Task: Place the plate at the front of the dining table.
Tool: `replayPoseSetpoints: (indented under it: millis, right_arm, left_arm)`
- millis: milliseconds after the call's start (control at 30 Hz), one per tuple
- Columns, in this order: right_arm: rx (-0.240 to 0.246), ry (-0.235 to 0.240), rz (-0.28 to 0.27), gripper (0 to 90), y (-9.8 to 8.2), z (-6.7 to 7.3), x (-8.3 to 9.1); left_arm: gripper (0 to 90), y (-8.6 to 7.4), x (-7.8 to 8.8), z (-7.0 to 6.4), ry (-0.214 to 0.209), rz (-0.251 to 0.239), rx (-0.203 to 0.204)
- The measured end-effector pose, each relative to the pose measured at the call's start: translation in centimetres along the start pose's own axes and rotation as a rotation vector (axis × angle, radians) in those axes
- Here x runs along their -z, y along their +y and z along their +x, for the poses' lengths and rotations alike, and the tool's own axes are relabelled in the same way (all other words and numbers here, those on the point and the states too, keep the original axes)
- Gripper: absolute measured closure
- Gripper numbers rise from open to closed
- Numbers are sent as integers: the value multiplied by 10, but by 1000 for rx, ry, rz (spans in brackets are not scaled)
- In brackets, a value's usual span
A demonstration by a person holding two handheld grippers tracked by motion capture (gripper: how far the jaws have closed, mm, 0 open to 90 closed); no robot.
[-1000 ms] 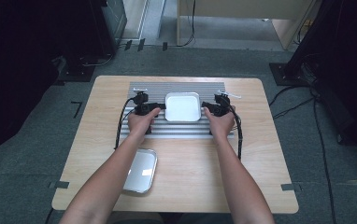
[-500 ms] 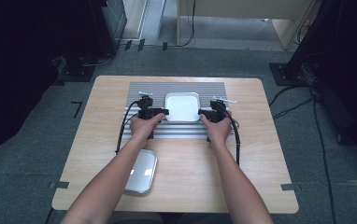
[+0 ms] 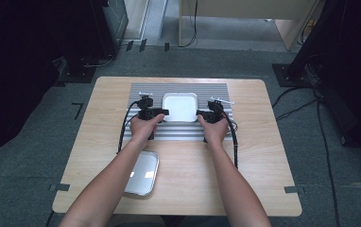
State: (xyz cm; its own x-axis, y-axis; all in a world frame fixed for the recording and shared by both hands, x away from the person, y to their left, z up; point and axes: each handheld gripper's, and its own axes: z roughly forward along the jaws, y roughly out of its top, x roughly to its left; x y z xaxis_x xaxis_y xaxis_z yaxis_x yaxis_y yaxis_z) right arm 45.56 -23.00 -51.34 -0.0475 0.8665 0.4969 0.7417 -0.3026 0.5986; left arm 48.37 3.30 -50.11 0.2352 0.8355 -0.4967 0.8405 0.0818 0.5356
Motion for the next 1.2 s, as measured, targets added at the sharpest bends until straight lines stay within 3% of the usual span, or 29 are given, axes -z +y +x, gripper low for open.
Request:
replayPoseSetpoints:
  millis: [100, 200, 367, 467, 567, 633, 700, 767, 833, 900, 1000, 1200]
  right_arm:
    - [35, -16, -4, 870, 2, 4, -1]
    - [34, -17, -16, 861, 4, 7, -1]
    - [38, 21, -64, 700, 4, 2, 2]
    - [36, 21, -93, 660, 4, -2, 7]
    - [103, 23, -124, 665, 4, -2, 13]
    - [155, 0, -124, 651, 3, 0, 16]
    - [174, 9, -131, 625, 3, 0, 20]
    - [213, -1, -146, 608, 2, 1, 25]
    - [248, -7, -149, 514, 1, 0, 29]
    - [242, -21, -126, 456, 1, 1, 33]
    - [233, -27, -89, 386, -1, -2, 41]
    - [225, 1, -83, 313, -5, -8, 59]
  left_arm:
    - [608, 1, 0, 1, 5, -5, 3]
    - [598, 1, 0, 2, 0, -7, 8]
    - [541, 2, 5, 9, -4, -31, 24]
    - [508, 2, 12, 15, 1, -69, 34]
    - [479, 2, 20, 20, -5, -115, 37]
    - [467, 0, 28, 24, -35, -145, 51]
    - [457, -2, 34, 27, -58, -153, 52]
    - [465, -5, 40, 28, -66, -148, 31]
    - [465, -9, 47, 30, -59, -153, -18]
    - [453, -13, 53, 33, -67, -157, -34]
    - [409, -14, 66, 39, -79, -136, -26]
    - [273, -20, 94, 48, -52, -193, -77]
